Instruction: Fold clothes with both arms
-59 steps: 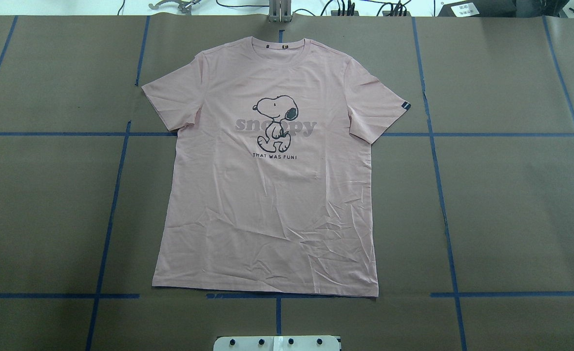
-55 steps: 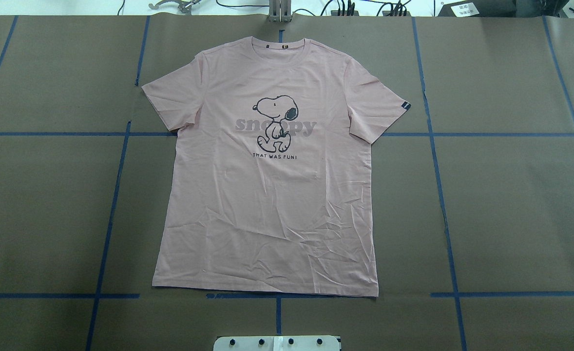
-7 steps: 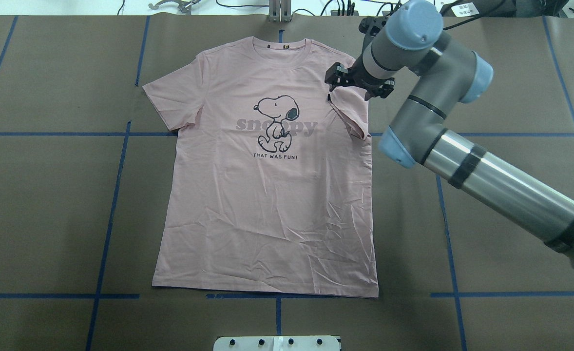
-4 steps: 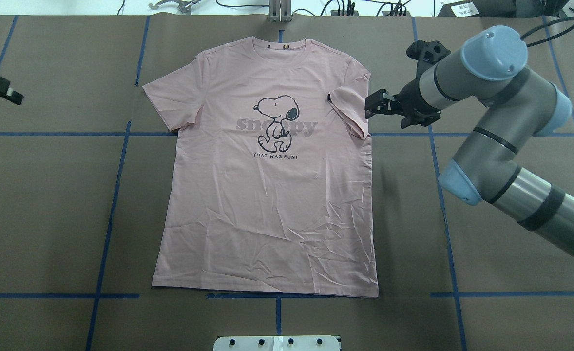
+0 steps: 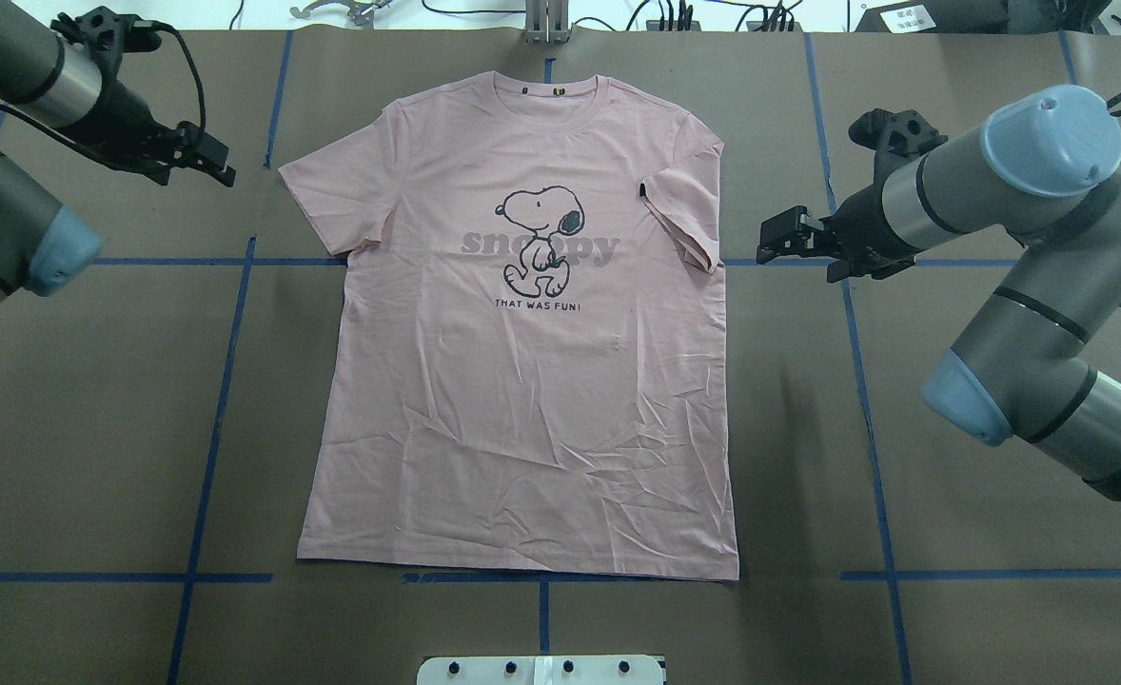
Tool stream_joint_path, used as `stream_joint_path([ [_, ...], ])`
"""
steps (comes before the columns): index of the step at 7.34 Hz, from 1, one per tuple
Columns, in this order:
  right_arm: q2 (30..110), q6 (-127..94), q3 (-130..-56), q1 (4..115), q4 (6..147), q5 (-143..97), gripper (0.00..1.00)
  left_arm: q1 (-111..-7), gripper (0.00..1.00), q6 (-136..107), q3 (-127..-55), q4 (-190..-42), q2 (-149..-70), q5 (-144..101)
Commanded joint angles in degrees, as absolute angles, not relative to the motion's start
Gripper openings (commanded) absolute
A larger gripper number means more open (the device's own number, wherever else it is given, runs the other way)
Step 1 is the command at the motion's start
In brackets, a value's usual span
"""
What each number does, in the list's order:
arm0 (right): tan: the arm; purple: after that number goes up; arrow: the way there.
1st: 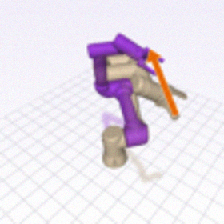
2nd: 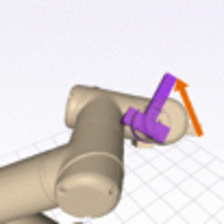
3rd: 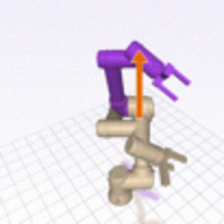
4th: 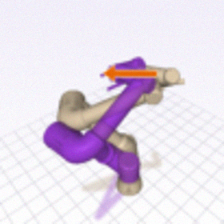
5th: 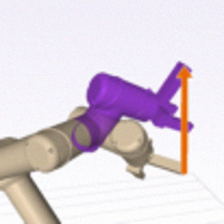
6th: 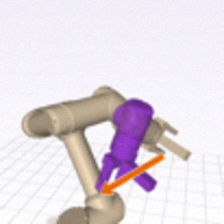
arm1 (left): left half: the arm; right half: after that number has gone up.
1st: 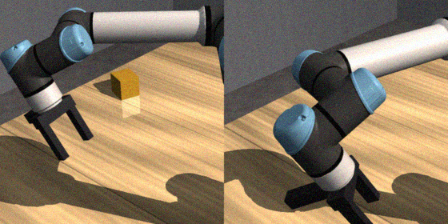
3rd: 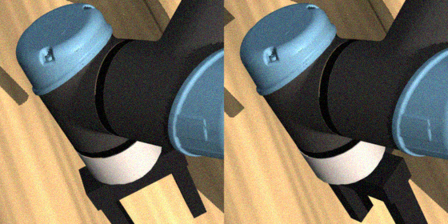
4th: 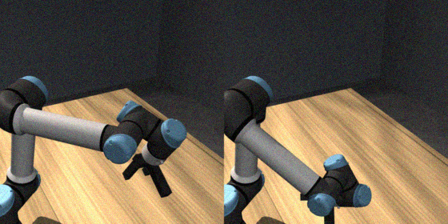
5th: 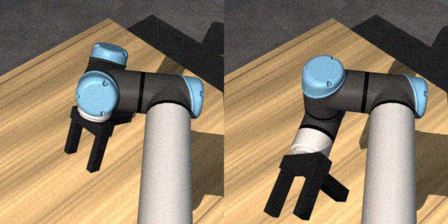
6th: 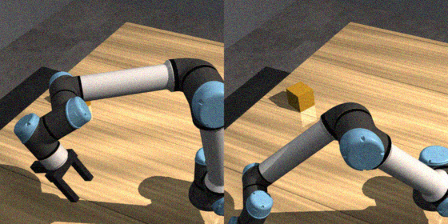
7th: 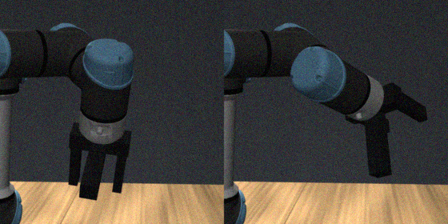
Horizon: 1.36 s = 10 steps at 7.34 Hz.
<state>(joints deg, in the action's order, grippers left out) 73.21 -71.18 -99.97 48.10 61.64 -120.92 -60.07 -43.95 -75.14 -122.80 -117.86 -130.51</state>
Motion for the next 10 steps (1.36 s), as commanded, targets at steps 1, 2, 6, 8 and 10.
stream_joint_path([
  [1,74.5,-71.2,-100.9,48.1,61.4,-120.9,1.00,-55.5,0.96,-48.9,-63.2,-130.4,-125.6,-124.0],
  [2,74.5,-71.2,-100.9,48.1,61.4,-120.9,1.00,-55.3,0.91,-49.2,-62.4,-131.7,-125.7,-122.8],
  [6,76.1,-71.2,-102.8,48.0,61.6,-120.9,1.00,-54.5,0.71,-49.2,-57.1,-134.3,-128.0,-118.2],
  [8,76.2,-71.2,-102.6,47.9,61.4,-120.9,1.00,-54.4,0.66,-49.2,-51.7,-137.1,-130.4,-117.1],
  [10,76.2,-71.1,-102.4,47.8,61.4,-120.9,1.00,-54.1,0.45,-49.2,-50.9,-137.1,-131.0,-115.9],
])
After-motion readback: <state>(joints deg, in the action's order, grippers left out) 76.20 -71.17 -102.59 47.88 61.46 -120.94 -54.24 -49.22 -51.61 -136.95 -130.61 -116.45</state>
